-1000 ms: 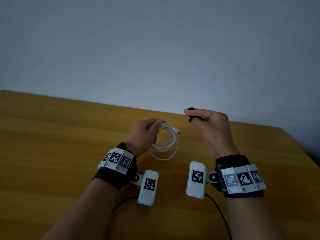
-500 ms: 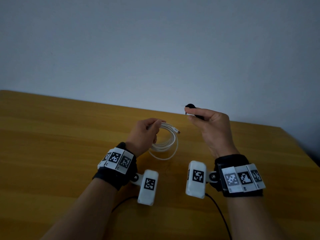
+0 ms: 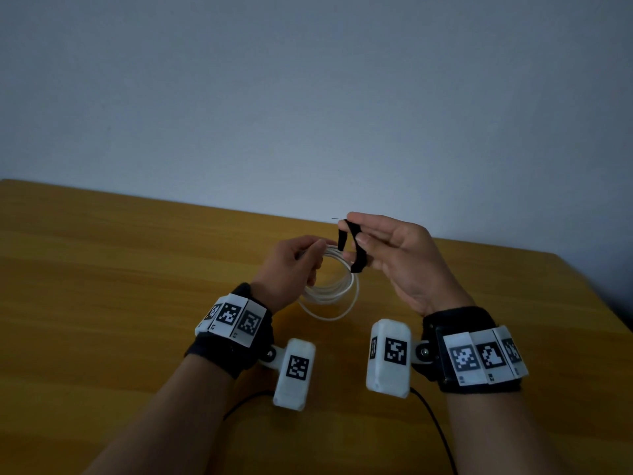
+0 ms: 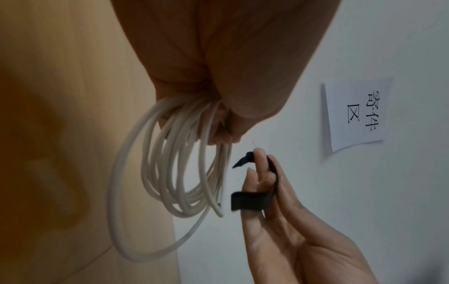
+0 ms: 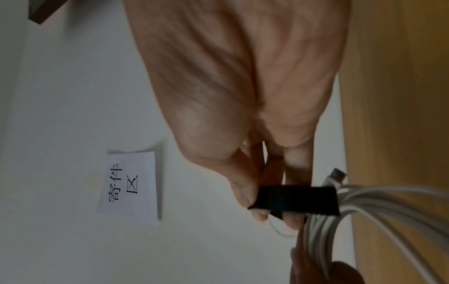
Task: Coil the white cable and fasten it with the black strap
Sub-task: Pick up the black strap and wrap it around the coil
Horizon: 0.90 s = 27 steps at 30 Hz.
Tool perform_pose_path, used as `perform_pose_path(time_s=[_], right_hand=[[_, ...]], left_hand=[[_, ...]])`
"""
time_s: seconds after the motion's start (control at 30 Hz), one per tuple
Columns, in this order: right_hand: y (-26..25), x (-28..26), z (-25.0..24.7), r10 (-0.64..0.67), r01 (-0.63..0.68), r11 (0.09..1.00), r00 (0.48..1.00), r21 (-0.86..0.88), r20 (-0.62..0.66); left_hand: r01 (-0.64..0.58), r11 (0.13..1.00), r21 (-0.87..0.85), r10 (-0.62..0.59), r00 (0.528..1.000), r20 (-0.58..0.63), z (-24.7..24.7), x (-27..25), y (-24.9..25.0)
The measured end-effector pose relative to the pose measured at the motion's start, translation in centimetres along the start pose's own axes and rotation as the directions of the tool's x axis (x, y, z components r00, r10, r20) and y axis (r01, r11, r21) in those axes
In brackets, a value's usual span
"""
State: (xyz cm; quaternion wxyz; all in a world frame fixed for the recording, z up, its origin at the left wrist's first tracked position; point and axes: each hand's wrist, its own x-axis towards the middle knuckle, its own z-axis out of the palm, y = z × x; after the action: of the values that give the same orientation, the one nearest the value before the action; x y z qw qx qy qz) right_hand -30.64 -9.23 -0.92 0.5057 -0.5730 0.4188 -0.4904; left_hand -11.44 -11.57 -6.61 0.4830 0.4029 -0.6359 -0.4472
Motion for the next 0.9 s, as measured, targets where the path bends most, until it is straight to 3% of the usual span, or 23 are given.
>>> perform_pose_path(time_s=[0.17,0.47,0.6,0.9], right_hand=[[0.0,-0.1,0.8,-0.052,0.046,0.950,0.999,-0.308,-0.012],[0.1,-0.2,1.8,0.028,-0.038,0.937,0.999,-0.348,-0.034],[0.0,-0.2,1.9,0.072,-0.083,0.903,0.997,-0.422,-0.040],[0.3,-0.1,2.1,0.011,-0.037,0.894,0.998,-0.446,-0.061]], left_hand=[[-0.033,0.999,0.009,0.033,0.999,0.016,0.2,-0.1,0.4],[-0.087,0.992,0.089,0.080,0.994,0.076,0.3,-0.2,0.7],[-0.123,0.983,0.139,0.117,0.992,0.049,0.4,-0.3,0.7],[-0.160,0.975,0.152,0.166,0.986,-0.029,0.9,-0.2,0.6]])
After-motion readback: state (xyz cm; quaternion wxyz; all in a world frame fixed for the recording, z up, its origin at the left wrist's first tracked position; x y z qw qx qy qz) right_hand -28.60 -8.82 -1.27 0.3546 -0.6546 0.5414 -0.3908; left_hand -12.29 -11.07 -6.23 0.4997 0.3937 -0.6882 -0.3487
